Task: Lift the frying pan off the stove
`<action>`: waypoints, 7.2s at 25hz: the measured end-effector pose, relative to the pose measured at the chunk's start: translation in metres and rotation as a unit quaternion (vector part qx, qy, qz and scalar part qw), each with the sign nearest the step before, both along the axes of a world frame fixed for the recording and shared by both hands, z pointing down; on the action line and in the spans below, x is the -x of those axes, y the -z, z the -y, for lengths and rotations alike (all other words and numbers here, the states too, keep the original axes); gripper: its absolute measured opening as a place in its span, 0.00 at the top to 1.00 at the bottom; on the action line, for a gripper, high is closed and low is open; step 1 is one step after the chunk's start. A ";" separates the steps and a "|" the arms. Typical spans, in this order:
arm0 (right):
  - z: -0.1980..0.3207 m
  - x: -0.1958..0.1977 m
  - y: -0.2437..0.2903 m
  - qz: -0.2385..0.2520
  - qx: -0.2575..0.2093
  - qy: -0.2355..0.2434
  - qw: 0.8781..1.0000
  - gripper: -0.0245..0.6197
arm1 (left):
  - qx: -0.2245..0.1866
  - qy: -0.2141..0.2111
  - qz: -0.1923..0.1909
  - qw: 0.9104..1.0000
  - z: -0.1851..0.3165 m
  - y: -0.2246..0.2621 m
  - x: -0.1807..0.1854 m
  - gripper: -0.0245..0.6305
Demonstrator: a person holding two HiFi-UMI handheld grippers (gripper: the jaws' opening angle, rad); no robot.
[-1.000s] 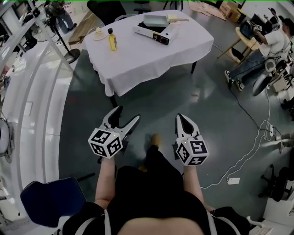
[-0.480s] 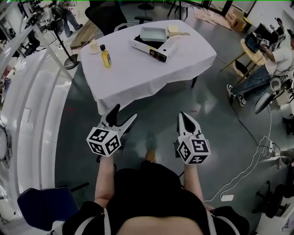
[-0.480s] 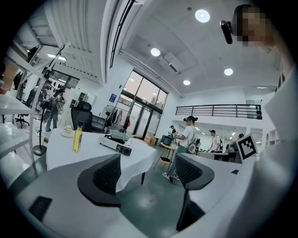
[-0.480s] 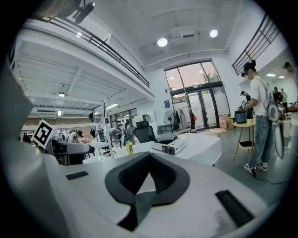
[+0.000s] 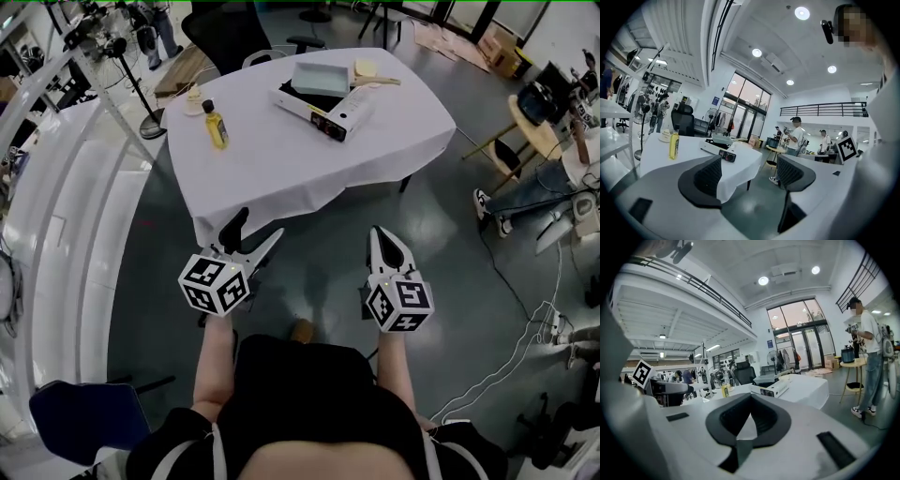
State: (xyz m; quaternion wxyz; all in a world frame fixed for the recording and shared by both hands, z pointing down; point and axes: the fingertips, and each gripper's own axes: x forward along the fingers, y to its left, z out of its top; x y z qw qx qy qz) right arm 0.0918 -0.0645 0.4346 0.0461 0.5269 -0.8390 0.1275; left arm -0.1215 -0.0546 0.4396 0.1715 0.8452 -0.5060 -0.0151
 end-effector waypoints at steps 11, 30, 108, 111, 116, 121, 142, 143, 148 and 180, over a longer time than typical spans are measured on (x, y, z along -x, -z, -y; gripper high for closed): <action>-0.004 0.000 -0.019 0.006 0.022 0.007 1.000 0.96 | 0.025 -0.003 0.002 1.000 -0.004 -0.019 -0.009 0.39; 0.147 -0.006 -0.009 -0.004 0.007 -0.020 1.000 0.96 | 0.007 -0.034 -0.013 0.999 0.163 -0.014 -0.022 0.39; 0.622 -0.196 -0.047 -0.021 0.059 0.053 0.997 0.96 | 0.166 0.139 -0.621 0.753 0.610 -0.089 -0.221 0.39; 0.627 -0.201 -0.052 -0.021 0.062 0.053 0.996 0.96 | 0.154 0.153 -0.625 0.750 0.618 -0.093 -0.211 0.39; 0.632 -0.206 -0.060 -0.021 0.070 0.055 0.996 0.96 | 0.149 0.167 -0.630 0.744 0.626 -0.098 -0.204 0.48; 0.635 -0.206 -0.057 -0.024 0.068 0.055 0.996 0.96 | 0.171 0.183 -0.629 0.736 0.622 -0.109 -0.206 0.75; 0.590 -0.192 -0.042 -0.024 0.058 0.033 0.997 0.96 | 0.219 0.108 -0.585 0.774 0.585 -0.087 -0.207 0.76; 0.587 -0.191 -0.040 -0.021 0.057 0.031 0.998 0.96 | 0.220 0.102 -0.582 0.776 0.582 -0.082 -0.207 0.76; 0.576 -0.187 -0.029 -0.012 0.057 0.026 0.998 0.96 | 0.229 0.067 -0.561 0.793 0.566 -0.052 -0.207 0.76; 0.547 0.032 -0.002 0.002 0.010 0.236 0.972 0.96 | 0.145 0.156 -0.512 0.832 0.388 -0.014 -0.021 0.75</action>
